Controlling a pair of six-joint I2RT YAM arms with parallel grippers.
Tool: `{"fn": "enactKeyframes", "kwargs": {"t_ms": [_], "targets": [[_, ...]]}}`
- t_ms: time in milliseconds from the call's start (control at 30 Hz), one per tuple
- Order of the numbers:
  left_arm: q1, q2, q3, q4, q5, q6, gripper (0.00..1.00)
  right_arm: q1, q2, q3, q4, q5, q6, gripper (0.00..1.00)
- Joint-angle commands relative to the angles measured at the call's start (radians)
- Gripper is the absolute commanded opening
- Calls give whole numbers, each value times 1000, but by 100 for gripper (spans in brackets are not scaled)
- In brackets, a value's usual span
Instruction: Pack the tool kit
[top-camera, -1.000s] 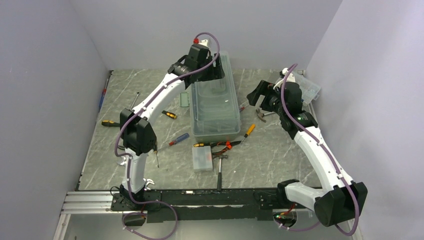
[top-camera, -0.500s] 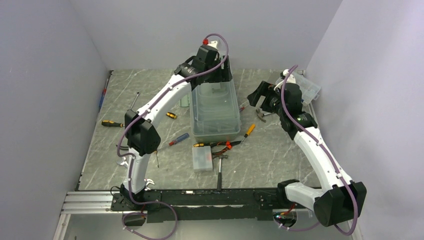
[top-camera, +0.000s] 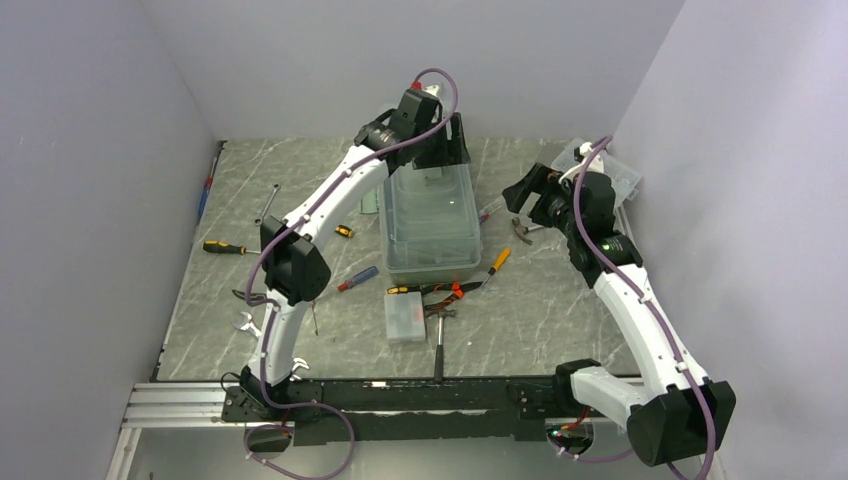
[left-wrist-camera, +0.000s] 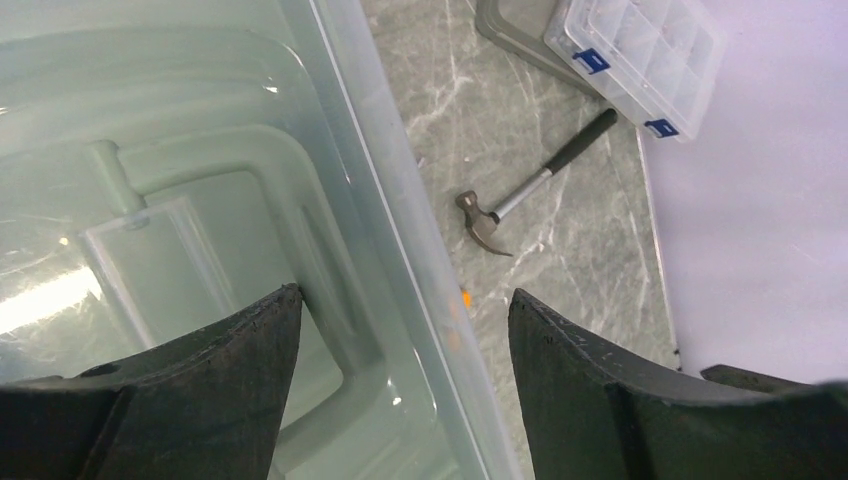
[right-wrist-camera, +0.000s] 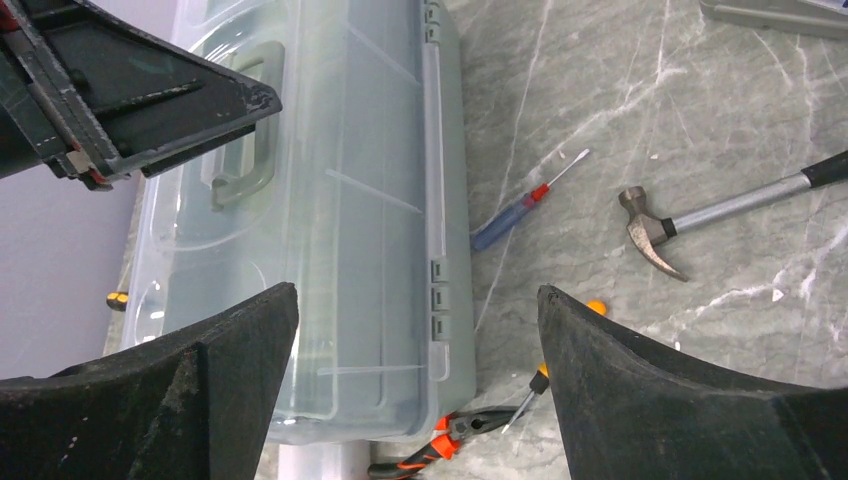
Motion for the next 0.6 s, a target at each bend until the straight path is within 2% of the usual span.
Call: {"fn": "enactKeyframes", "kwargs": {"t_ms": [0, 267, 400, 567], "targets": [[2, 3, -30, 12, 171, -91, 77, -14, -23, -11, 63, -26, 25, 91], [42, -57, -223, 285, 471, -264, 76, -30, -28, -18, 64, -65, 33, 91], [70, -114, -329, 410, 510, -323, 74, -44, -19, -29, 100, -137, 46, 91], [95, -130, -368, 509, 570, -368, 70, -56, 54, 10, 159, -321, 54, 87]]}}
